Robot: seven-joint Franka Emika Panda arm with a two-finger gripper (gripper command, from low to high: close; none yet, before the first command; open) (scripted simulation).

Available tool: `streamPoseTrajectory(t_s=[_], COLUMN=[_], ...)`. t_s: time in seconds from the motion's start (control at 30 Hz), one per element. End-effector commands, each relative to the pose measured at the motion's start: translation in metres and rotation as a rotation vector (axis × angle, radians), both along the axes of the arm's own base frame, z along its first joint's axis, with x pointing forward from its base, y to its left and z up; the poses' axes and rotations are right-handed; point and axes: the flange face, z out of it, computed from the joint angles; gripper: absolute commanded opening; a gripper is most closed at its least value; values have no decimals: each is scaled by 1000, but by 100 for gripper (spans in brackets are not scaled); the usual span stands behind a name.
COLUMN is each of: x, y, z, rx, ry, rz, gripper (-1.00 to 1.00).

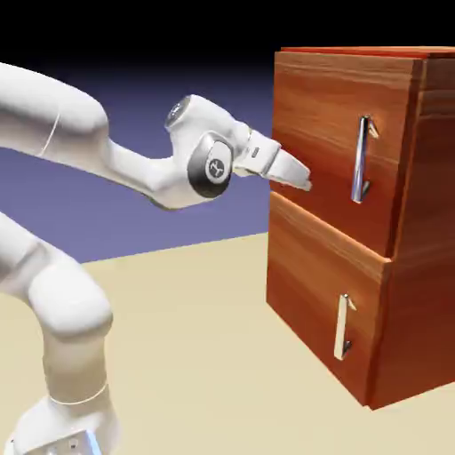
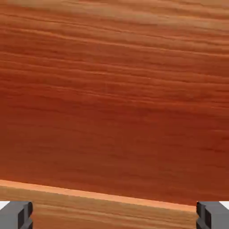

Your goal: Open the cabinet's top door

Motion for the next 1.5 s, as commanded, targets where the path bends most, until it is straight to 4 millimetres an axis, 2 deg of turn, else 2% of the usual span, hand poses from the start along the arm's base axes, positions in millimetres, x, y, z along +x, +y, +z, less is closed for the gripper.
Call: streamPoseTrajectory(t_s=[0.0,0.33,0.67,1.0,1.33,1.4,1.47], x=[-1,-15,-19,-11,12,13,33], y=[0,-14,-43,-82,-123,-124,-124], z=[4,32,40,29,-3,-5,-4], rx=[-1,2,26,70,126,128,131], ry=[-14,-155,-292,-419,-528,-532,-532], rz=[2,5,-6,-22,-29,-29,-29], gripper=[0,0,0,0,0,0,0])
